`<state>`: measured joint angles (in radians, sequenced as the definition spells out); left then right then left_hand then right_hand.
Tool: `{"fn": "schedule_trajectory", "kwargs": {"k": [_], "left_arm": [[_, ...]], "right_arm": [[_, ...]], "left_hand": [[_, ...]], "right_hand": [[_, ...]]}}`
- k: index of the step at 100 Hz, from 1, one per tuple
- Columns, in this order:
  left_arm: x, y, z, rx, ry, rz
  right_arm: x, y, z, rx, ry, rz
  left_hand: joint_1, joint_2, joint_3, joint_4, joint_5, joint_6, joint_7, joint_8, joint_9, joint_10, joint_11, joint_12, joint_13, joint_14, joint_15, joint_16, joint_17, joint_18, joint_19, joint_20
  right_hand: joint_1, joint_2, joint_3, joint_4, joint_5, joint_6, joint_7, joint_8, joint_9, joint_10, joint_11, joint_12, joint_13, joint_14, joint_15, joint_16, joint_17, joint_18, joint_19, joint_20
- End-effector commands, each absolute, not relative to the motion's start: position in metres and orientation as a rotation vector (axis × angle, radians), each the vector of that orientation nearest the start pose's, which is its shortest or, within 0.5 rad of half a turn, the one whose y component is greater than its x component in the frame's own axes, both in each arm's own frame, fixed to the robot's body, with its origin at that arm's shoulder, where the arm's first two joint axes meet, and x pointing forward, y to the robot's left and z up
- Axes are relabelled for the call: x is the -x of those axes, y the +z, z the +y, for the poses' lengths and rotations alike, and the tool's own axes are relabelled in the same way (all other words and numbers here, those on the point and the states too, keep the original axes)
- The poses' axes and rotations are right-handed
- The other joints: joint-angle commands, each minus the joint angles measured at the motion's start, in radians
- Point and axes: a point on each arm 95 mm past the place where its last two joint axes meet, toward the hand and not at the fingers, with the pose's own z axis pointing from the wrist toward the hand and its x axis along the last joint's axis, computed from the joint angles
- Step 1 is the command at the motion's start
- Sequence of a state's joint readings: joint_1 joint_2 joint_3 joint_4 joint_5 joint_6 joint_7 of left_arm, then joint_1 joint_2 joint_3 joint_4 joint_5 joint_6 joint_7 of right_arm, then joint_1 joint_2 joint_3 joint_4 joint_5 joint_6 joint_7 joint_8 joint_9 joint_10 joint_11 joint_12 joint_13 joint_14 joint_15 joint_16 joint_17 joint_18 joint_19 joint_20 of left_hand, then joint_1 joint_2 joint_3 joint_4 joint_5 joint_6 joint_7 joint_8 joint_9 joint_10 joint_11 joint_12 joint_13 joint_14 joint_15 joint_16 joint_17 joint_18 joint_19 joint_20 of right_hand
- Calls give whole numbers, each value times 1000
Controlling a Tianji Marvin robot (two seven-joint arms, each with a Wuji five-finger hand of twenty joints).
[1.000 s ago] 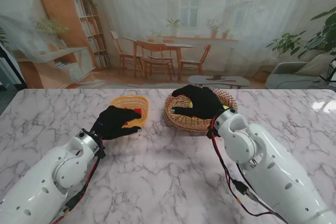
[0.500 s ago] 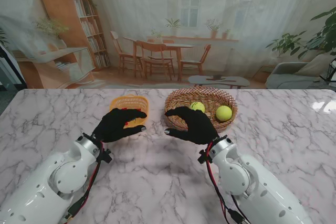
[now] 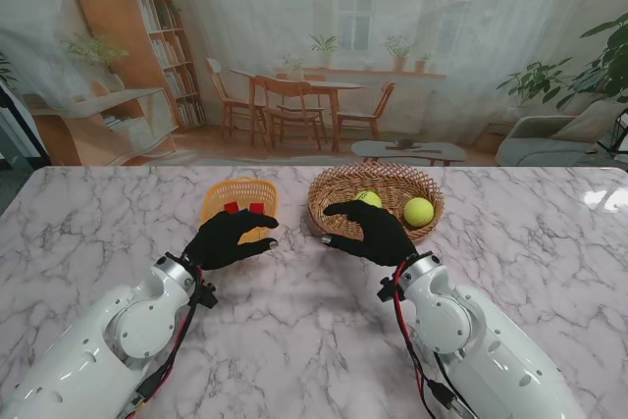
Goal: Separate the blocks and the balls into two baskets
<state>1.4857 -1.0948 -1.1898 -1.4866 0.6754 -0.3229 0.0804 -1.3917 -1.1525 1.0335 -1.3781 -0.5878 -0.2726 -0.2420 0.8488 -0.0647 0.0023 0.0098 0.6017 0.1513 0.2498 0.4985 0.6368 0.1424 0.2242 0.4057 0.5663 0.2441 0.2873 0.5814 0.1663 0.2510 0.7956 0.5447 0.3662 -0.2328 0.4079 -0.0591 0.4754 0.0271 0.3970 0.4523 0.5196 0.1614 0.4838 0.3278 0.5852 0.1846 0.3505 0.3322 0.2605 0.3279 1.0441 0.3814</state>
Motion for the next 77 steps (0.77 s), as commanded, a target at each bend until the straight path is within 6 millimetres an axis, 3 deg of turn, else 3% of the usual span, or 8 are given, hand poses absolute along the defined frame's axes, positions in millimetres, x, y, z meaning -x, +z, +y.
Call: {"fn": "schedule_trajectory", "kwargs": {"k": [1,32,77], "left_arm": [[-417,-318,-6,1277,-1940,1437],[-426,-312,-4,1255,-1943,1432],[-424,-312,-6,1241,-1938,1450]], "right_arm": [[-430,-334,48,1698,-2589,-1692],[-442,-337,48,1688,-2561,-1728],[-435,-339,48,1680,-2571,-1751]], "left_hand": [[10,42,-24,-8,-34,6,-12,-9,-10,-1,12,15,-29,-9,17,2,-17,16,7,1],[6,42,-25,-9,-41,10,-20,-14,-14,3,6,12,-37,-6,12,0,-29,20,1,5],[6,42,-25,-10,-31,10,-19,-13,-9,5,4,11,-37,-4,11,0,-29,22,0,11]], "right_hand": [[-14,36,-15,18,12,-34,17,17,17,-26,8,-5,22,-26,-45,-12,-9,-13,6,-11],[-13,35,-14,18,18,-33,21,14,21,-27,3,-5,22,-28,-52,-14,-10,-11,5,-12],[1,35,-10,19,15,-27,24,12,17,-21,9,0,13,-26,-53,-14,-11,-14,7,-11]]}}
